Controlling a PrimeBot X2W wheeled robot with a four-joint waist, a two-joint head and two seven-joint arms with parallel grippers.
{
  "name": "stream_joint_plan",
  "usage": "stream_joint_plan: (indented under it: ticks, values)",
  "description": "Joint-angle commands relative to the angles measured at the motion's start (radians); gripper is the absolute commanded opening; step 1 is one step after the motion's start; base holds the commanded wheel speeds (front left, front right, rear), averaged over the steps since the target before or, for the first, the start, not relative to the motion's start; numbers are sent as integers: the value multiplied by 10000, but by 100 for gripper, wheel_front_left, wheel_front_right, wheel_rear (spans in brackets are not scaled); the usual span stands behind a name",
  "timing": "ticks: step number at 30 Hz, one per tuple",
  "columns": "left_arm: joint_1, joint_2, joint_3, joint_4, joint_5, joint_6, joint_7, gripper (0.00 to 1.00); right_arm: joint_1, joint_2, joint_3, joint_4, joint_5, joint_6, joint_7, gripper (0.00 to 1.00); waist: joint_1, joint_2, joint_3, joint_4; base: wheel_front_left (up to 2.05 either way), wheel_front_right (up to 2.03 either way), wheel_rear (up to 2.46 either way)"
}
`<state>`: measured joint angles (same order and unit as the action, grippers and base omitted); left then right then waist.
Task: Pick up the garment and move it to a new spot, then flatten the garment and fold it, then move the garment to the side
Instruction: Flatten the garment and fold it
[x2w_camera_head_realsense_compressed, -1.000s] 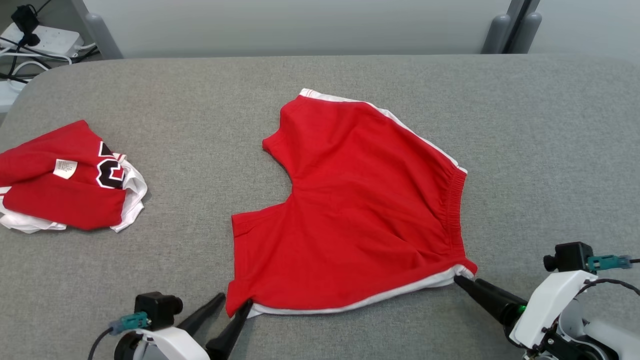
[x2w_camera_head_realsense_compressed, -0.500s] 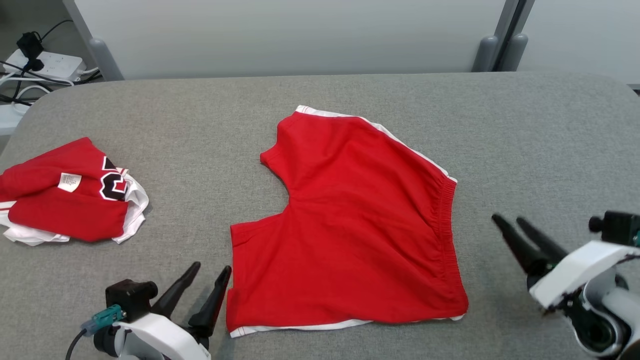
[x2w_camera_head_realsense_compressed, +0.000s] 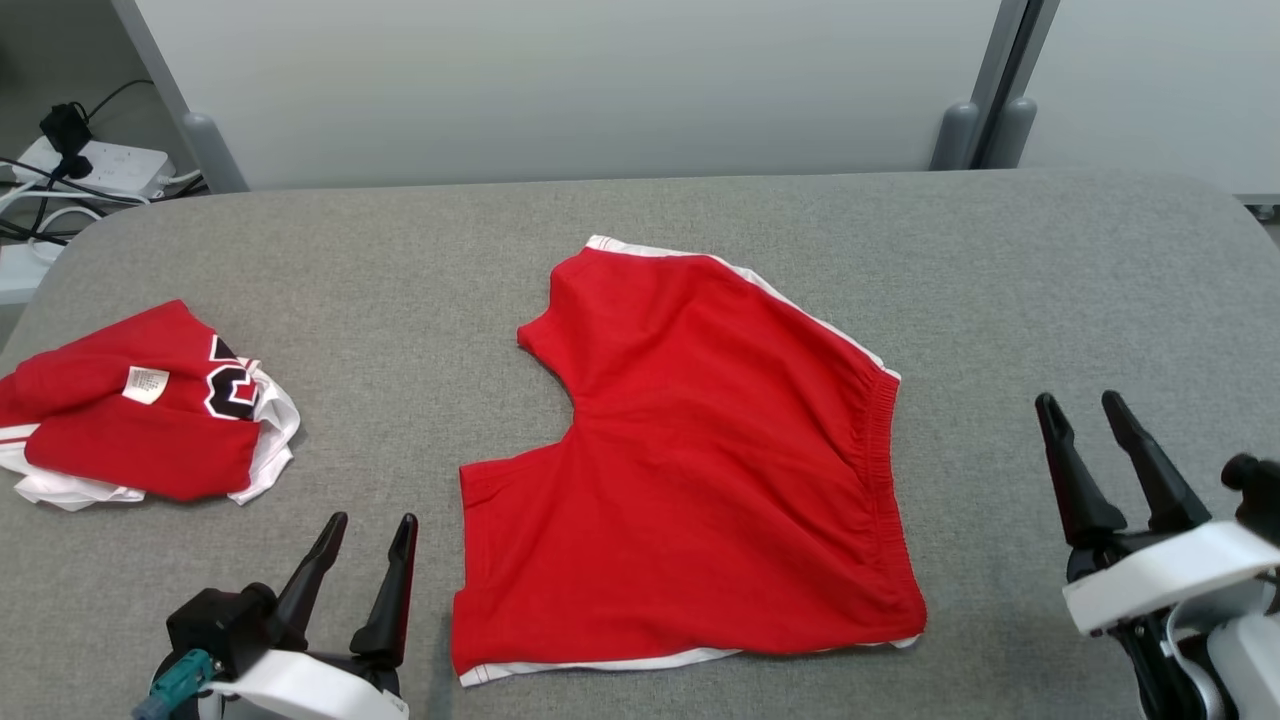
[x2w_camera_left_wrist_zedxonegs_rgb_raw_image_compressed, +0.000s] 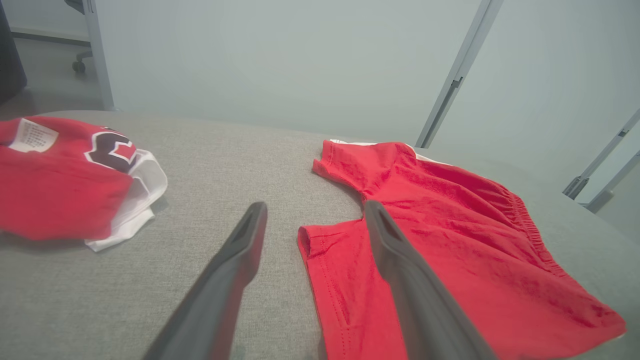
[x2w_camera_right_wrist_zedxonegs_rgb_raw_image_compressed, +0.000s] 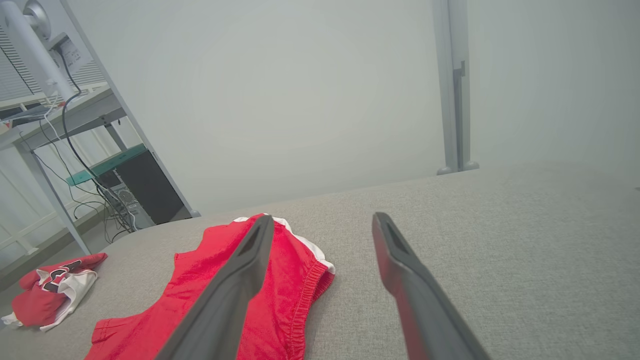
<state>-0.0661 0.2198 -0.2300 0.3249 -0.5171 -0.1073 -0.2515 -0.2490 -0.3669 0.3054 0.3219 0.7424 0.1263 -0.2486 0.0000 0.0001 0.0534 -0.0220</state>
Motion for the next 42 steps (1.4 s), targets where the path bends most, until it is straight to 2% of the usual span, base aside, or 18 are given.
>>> stream_joint_plan:
  ticks: [1,9,22,31,42]
  values:
    - [-110,43,555,-312,259,32,-103,100,249,14,-148,-477,-367,44,-130,100,0,-1,-73,7,0,0,0]
    - [509,-689,1459,-515,1474,-53,-103,100,1407,679,-796,-1307,-2160,44,-131,100,0,-1,-429,34,0,0,0]
    - [1397,-1396,2604,-1101,3125,189,-103,100,2477,1430,-1507,-1635,-4014,44,-131,100,0,-1,-552,93,0,0,0]
    - [1593,-1615,2714,-1351,3722,285,-103,100,2708,1746,-1805,-1680,-4470,44,-131,100,0,-1,-501,118,0,0,0]
    - [1477,-1680,2825,-1375,3849,210,-103,100,2574,1895,-1950,-1507,-4609,44,-131,100,0,-1,-457,56,0,0,0]
